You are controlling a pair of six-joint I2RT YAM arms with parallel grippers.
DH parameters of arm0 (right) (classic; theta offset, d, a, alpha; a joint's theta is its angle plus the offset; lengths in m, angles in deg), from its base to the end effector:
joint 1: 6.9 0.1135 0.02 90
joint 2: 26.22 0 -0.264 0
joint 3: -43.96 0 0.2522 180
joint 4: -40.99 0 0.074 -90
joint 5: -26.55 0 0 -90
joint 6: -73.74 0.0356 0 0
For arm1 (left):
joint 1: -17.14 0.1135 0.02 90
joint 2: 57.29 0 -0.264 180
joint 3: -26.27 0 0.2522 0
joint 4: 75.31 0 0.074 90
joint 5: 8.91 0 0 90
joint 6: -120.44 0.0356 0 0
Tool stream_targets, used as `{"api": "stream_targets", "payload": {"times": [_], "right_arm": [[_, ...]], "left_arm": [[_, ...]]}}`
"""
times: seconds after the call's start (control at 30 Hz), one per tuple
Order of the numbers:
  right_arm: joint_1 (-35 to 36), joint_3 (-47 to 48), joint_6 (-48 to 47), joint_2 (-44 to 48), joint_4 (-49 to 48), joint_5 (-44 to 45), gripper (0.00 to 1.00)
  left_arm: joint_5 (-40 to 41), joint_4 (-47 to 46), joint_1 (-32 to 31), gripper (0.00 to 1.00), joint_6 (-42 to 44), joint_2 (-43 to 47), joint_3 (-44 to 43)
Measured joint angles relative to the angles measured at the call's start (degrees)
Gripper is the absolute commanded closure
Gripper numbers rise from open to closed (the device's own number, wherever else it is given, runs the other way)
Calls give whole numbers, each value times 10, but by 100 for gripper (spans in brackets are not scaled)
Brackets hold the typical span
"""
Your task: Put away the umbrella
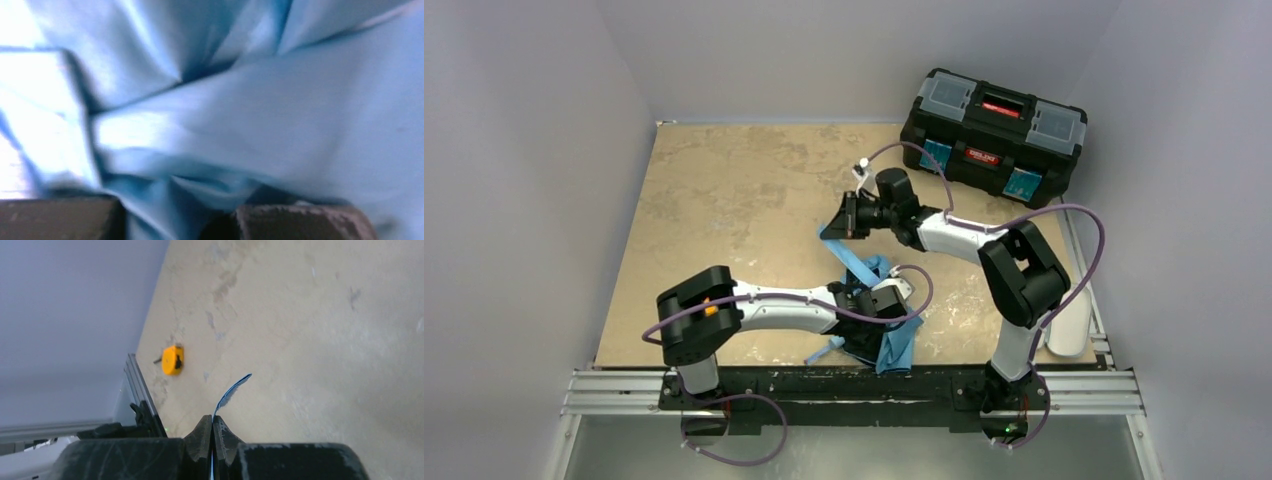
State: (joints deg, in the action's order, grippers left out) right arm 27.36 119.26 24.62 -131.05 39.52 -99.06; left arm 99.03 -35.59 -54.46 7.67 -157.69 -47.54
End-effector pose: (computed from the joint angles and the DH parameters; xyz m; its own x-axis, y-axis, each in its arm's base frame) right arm 0.3172 0.2411 0.1960 -0.8714 0.0502 -0.4880 -0.4127 0.4626 0.7846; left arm 0.1166 -0.3159 0.1615 -0.6008 0.6395 -0.4796 0.6845 0.7215 0.1046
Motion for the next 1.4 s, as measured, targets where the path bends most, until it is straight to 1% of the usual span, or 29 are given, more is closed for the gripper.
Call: {"api": "stream_targets", "payload": {"times": [0.1,0.23,0.37,0.47,0.57,0.73,0.9,0.93,0.97,1.03,1.07,1.13,1.17,1.2,1.23,1.27,1.4], "right_arm": [[-2,66,2,-2,19,-1,100],[-5,180,9,-21,33,-3,100],[-6,268,17,-45,50,-5,100],[-6,294,19,-63,50,-6,100],[-6,287,20,-86,45,-10,100],[-6,202,25,-143,18,-12,100],[-6,111,27,-202,11,-14,100],[-7,95,37,-207,-1,-32,100],[-6,86,40,-205,-13,-39,100],[-5,69,39,-198,-37,-37,100],[-5,60,40,-197,-48,-38,100],[-6,45,41,-194,-70,-42,100],[-6,38,41,-192,-80,-42,100],[-6,32,40,-189,-85,-42,100],[-5,27,40,-186,-88,-42,100],[-5,22,39,-183,-90,-42,100],[-5,9,36,-174,-93,-37,100]], "left_arm": [[78,51,3,100,23,-2,-16],[188,104,10,100,68,-9,-47],[289,114,14,100,120,-17,-69],[348,100,15,100,153,-27,-70],[373,80,13,100,171,-52,-68],[405,63,-14,100,176,-126,-68],[428,65,-36,100,162,-150,-73],[429,66,-37,92,159,-152,-74],[431,68,-38,82,157,-155,-76],[433,76,-39,53,149,-163,-82],[431,81,-39,43,148,-165,-84],[435,96,-41,32,150,-164,-88],[441,105,-43,23,148,-161,-90],[441,114,-43,7,146,-155,-91],[439,122,-43,2,143,-146,-91],[435,129,-43,0,140,-136,-90],[372,132,-42,0,118,-80,-70]]}}
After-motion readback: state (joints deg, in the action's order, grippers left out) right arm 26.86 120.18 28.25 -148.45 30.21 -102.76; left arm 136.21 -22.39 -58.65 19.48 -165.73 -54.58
